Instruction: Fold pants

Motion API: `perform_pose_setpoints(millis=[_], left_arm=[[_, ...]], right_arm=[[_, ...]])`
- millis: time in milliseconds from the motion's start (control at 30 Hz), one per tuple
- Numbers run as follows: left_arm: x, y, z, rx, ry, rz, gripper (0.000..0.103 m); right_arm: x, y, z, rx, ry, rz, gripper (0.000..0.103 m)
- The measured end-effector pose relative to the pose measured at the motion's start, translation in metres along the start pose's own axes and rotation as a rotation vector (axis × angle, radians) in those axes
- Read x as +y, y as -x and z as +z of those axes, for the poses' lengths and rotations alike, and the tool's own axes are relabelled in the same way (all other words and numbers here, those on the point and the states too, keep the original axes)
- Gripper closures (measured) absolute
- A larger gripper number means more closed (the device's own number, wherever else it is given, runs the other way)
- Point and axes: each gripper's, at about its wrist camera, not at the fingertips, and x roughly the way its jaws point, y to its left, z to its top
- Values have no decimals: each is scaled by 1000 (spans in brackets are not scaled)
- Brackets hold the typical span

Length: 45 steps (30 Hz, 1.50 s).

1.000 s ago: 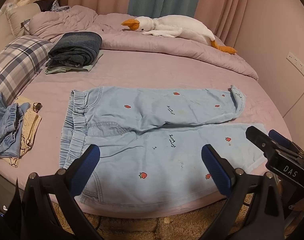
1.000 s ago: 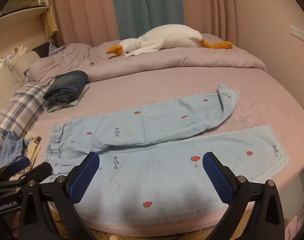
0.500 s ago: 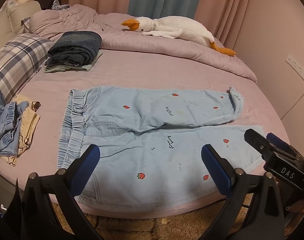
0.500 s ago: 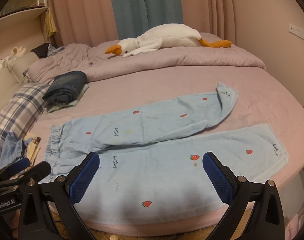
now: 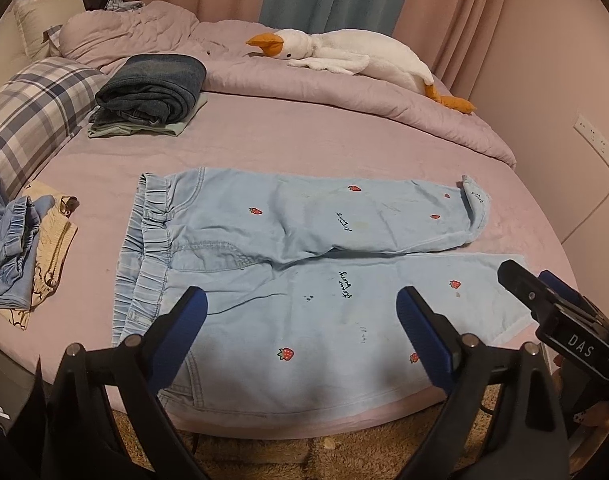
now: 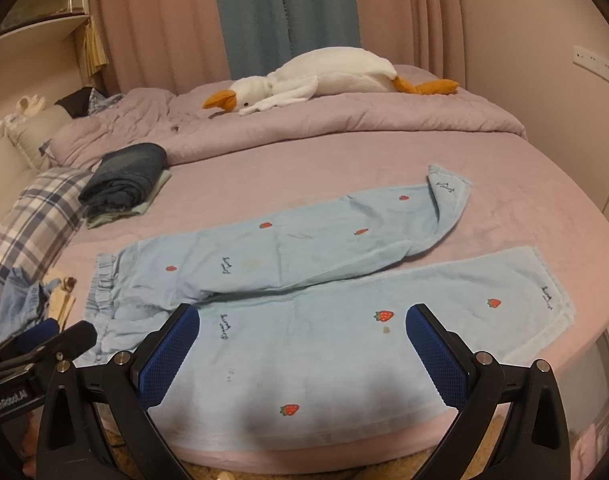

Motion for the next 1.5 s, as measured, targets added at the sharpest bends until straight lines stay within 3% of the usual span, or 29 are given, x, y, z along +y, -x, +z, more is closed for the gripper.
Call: perform_pose_setpoints(millis=[733,1300,1500], left_arm=[[6,-8,12,6,25,-14,8],[35,-32,42,38,193,-80,10],[47,-56,74,40,243,-84,16]], right_arm=[[-7,-7,2,12,-18,-15,0],[-27,-26,10,54,-110,-10,0],[-38,-43,40,60,-125,48,0]])
